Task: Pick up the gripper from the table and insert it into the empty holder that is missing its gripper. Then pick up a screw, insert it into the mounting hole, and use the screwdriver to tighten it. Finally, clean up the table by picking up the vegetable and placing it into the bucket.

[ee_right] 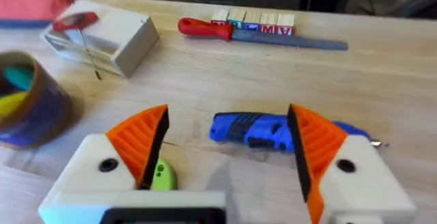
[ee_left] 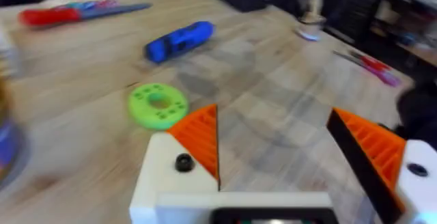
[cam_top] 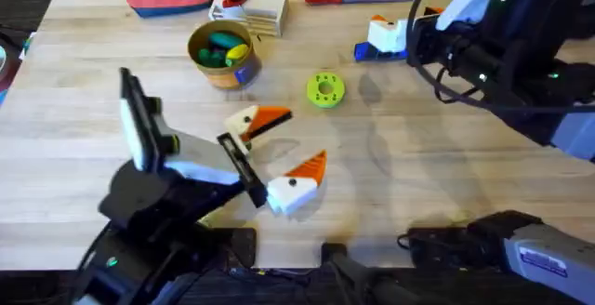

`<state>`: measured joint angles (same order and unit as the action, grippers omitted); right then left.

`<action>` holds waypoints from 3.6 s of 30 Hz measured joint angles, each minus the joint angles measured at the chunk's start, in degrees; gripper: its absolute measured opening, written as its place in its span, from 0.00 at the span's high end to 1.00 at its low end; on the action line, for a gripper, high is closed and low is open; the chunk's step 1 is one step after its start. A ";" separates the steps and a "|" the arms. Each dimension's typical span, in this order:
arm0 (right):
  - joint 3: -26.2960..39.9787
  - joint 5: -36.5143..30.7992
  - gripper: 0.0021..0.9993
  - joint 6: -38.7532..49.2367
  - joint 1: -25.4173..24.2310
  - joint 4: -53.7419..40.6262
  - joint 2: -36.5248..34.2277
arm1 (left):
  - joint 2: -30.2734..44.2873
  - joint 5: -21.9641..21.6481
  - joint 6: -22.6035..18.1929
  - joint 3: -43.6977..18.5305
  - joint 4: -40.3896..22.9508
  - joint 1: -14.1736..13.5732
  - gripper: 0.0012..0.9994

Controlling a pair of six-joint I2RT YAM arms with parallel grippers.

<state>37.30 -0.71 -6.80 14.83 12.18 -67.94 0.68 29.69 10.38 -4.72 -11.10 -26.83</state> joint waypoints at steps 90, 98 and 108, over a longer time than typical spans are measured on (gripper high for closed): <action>0.00 0.62 0.01 -21.54 0.00 -7.99 0.00 | 73.61 -56.94 -1.23 -55.88 -22.92 7.96 0.99; 0.00 0.62 0.01 -21.85 0.00 -8.02 0.11 | 81.12 -51.32 -2.17 -55.88 -19.69 15.94 0.99; 0.00 4.02 0.01 -14.01 0.00 -12.31 7.67 | 81.15 -47.29 -2.84 -55.88 -18.46 16.41 0.06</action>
<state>37.30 3.30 -20.81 14.83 -0.14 -60.27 81.83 -17.59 7.54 -60.60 -29.56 -10.41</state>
